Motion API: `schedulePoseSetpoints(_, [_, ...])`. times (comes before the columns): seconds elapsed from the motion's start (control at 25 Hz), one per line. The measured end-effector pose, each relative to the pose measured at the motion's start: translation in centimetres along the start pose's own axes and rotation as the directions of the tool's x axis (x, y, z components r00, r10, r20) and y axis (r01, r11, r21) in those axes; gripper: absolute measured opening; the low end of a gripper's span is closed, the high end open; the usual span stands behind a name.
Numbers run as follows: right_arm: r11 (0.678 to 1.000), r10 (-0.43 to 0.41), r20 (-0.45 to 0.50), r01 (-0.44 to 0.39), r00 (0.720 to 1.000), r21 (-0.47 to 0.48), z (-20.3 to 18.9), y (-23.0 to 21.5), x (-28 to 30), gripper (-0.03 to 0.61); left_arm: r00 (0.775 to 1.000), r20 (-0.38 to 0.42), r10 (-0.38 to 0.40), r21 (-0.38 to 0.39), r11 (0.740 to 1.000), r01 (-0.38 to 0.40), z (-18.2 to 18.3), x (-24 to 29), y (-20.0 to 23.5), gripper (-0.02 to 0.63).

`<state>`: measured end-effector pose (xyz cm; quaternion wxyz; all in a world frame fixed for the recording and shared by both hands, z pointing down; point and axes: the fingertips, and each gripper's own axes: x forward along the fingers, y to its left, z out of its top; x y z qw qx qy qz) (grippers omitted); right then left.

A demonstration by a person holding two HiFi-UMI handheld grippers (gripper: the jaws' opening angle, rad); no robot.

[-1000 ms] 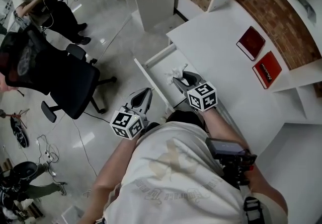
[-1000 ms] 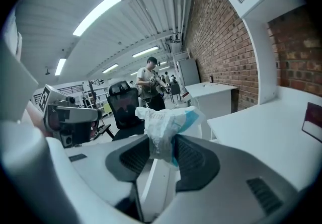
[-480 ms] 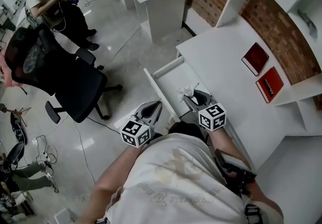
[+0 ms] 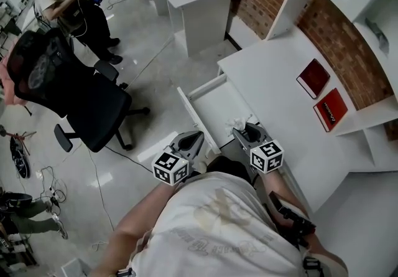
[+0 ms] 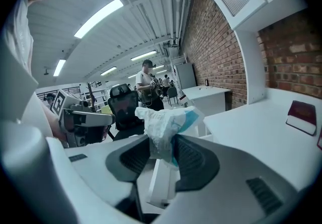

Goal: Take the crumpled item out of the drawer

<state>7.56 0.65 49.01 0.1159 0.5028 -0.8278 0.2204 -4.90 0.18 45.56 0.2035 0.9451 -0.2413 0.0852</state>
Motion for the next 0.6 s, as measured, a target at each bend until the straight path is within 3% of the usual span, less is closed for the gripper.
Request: schedulePoseSetpoints(0.6, [0.999,-0.046,0.014,0.045,0.999,0.014,-1.1,-0.3,-3.6,0.160,0.998,-0.019,-0.063,0.012,0.998,0.064,-0.7,1.2,-3.3,0.020])
